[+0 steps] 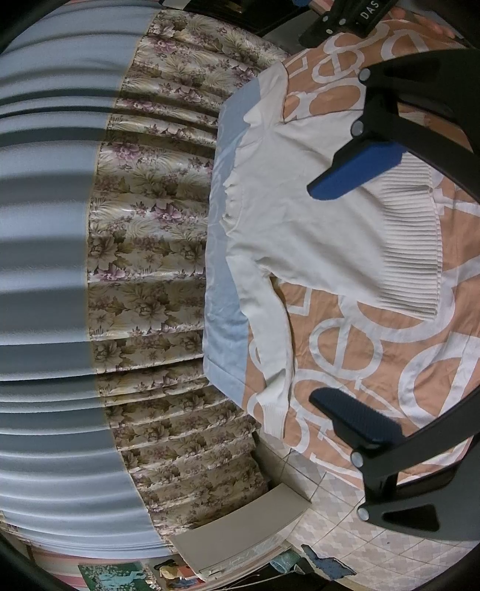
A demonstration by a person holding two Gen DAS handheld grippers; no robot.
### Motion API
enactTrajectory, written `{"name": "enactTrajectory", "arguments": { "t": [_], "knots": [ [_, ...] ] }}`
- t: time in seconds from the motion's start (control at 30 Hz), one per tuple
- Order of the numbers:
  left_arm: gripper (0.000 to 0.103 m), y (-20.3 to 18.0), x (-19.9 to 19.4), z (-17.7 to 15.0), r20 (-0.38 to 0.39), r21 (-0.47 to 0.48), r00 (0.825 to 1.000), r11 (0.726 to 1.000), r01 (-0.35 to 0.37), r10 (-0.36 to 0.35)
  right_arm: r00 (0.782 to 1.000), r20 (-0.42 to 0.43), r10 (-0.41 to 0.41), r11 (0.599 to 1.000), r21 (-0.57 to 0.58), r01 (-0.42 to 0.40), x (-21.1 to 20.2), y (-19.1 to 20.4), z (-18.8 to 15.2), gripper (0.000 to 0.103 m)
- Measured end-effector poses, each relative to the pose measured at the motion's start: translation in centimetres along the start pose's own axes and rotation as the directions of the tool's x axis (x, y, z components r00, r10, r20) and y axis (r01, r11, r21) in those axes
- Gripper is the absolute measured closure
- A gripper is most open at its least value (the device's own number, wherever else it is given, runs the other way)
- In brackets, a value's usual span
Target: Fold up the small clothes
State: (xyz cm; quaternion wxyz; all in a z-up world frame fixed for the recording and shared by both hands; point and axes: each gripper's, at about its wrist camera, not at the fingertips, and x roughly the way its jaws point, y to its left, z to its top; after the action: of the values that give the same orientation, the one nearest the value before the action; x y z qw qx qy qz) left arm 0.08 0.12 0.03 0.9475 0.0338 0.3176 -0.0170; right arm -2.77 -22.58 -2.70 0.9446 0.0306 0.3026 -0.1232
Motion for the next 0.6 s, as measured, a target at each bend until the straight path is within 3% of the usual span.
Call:
{"name": "enactTrajectory", "arguments": {
  "t": [0.6],
  "knots": [
    [0.001,0.06,0.36,0.09,-0.005,-0.002,1.0,1.0,0.002,-0.002,1.0,-0.001,0.0,1.0,0.001,0.0,0.21,0.11,-0.01,0.003]
  ]
}}
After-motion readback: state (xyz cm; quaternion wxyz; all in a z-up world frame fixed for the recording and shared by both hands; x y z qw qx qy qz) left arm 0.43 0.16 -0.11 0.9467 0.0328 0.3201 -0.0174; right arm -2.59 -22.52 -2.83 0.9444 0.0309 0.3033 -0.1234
